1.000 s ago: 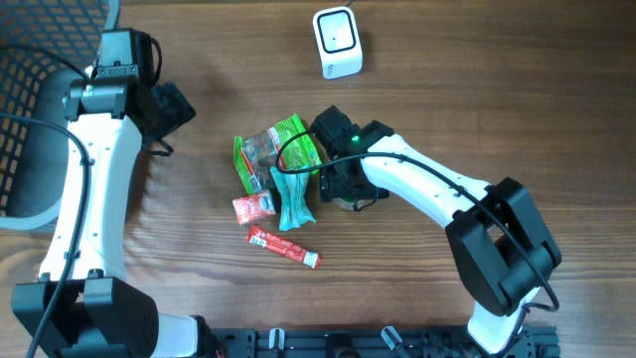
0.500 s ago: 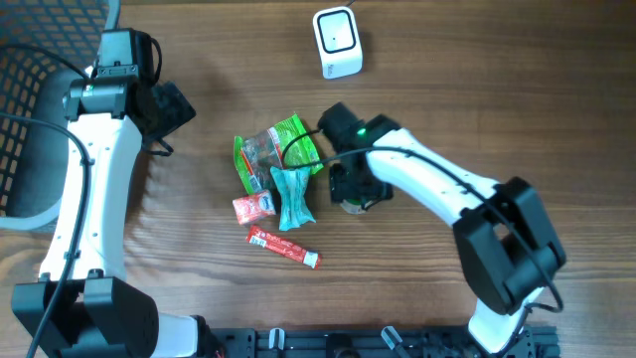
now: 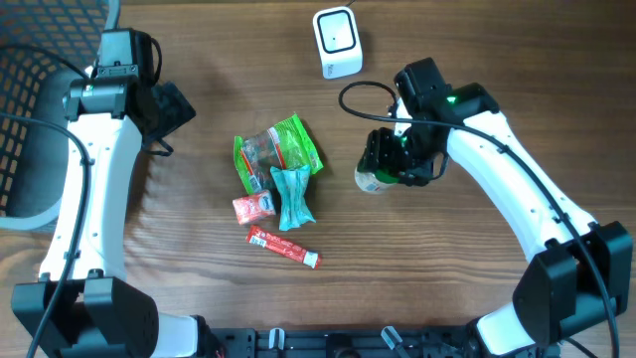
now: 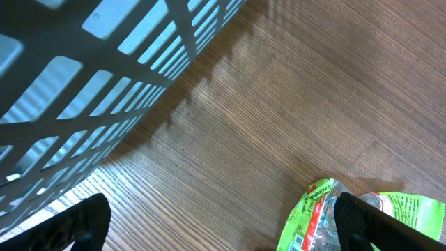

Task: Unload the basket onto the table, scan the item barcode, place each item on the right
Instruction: 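Carry the bottle to the white scanner and hold it before the window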

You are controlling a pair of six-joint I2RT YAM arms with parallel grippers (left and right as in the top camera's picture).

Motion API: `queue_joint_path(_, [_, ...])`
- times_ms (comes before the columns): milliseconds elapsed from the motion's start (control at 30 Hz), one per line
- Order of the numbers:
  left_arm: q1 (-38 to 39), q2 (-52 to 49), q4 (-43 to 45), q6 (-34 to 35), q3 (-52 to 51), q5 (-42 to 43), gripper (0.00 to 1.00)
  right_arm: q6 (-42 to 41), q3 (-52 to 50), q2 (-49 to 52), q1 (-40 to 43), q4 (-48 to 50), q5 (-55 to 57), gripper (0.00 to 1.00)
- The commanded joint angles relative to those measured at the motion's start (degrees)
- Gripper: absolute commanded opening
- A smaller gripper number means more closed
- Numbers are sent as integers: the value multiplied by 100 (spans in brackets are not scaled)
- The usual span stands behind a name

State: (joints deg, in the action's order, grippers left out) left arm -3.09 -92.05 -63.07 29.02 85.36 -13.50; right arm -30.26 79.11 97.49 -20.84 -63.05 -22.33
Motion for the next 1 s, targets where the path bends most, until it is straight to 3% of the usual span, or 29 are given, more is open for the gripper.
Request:
queue_joint_path(0, [-42, 52, 0, -24, 68, -72, 100, 177, 44, -11, 101, 162, -647, 4])
queue_joint_path(67, [-42, 52, 0, -24, 68, -72, 100, 385, 544, -11, 256, 164, -619, 4])
queue_joint_path(100, [-42, 52, 0, -24, 68, -72, 100, 903, 1309, -11, 304, 398, -199, 4])
queue_joint_path(167, [-42, 52, 0, -24, 70, -72, 100, 1121, 2041, -11, 223, 1169, 584, 4])
queue_joint_path(267, [-42, 52, 0, -26, 68, -72, 100, 1357, 2118, 203, 195, 3093, 1432, 4])
queue_joint_path(367, [-42, 52, 0, -24, 68, -72, 100, 1698, 2131, 472, 192, 3779, 1663, 4])
queue_joint_path(467, [-42, 52, 0, -26, 68, -72, 100, 2013, 2131, 1185, 131, 4614, 1891, 4])
queue_joint_path(600, [-39, 52, 0, -24, 68, -72, 100, 2439, 2129, 2605, -205, 6693, 2253, 4])
queue_joint_path(633, [-42, 52, 0, -26, 70, -72, 100, 2472, 2129, 2983, -223, 7447, 2304, 4])
queue_joint_path(733, [-42, 52, 0, -26, 68, -72, 100, 2221, 2129, 3462, -223, 8373, 2557, 4])
queue_joint_path(800, [-42, 52, 0, -24, 68, -72, 100, 2109, 2129, 3698, -190, 8507, 2688, 4])
queue_joint_path(867, [-42, 52, 0, -24, 68, -72, 100, 2124, 2129, 2691, -138, 8262, 2682, 4])
queue_joint_path(900, [-42, 52, 0, -24, 68, -72, 100, 2124, 2129, 1902, -131, 7383, 2684, 4])
queue_joint_path(967, [-42, 52, 0, -24, 68, -72, 100, 2122, 2129, 201, -9, 4269, 2688, 4])
